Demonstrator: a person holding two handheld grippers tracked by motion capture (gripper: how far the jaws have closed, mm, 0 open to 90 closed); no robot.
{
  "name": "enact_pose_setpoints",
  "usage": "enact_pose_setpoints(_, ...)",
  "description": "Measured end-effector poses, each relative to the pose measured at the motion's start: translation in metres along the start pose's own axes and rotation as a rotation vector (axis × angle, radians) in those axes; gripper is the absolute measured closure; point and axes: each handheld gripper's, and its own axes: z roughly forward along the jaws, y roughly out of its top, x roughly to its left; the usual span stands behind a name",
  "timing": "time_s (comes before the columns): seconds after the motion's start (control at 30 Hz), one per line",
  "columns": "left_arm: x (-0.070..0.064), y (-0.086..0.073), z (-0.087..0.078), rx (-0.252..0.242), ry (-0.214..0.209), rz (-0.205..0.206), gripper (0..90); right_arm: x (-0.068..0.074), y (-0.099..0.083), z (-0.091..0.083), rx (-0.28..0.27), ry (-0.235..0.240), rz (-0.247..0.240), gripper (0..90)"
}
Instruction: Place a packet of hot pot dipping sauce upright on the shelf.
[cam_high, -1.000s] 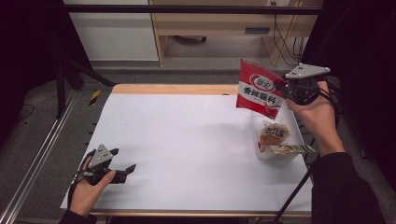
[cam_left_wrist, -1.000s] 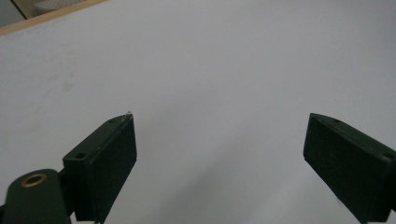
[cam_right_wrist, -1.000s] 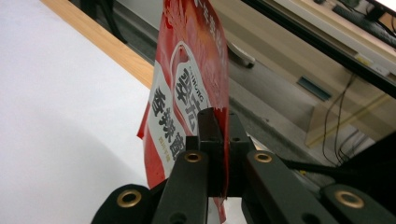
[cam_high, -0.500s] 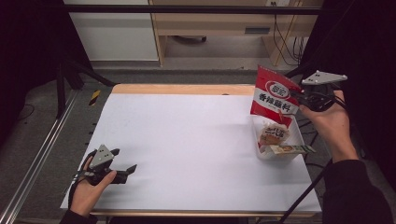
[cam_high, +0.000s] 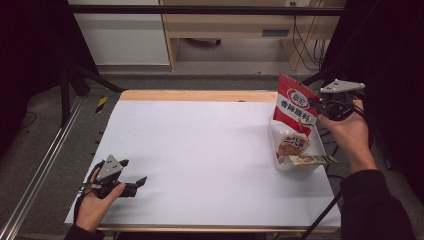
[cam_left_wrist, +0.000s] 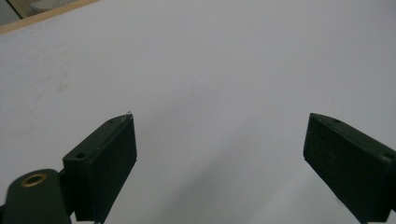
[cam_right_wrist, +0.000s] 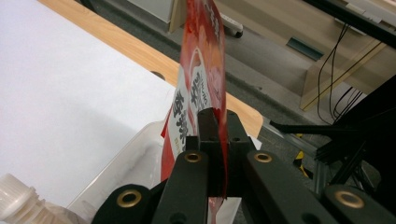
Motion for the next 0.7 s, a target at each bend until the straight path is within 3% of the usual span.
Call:
enact_pose_setpoints(0.3, 0.0, 0.0, 0.0, -0.002, 0.001, 0.0, 9.4, 0.006, -0.02, 0.012, 0.038, 0.019, 0.026, 89.8)
enact_pose_setpoints(0.7, -0.002, 0.0, 0.0, 0.001, -0.002, 0.005, 9.4, -0.004, -0.044, 0.009, 0.093, -0.001, 0.092, 88.9)
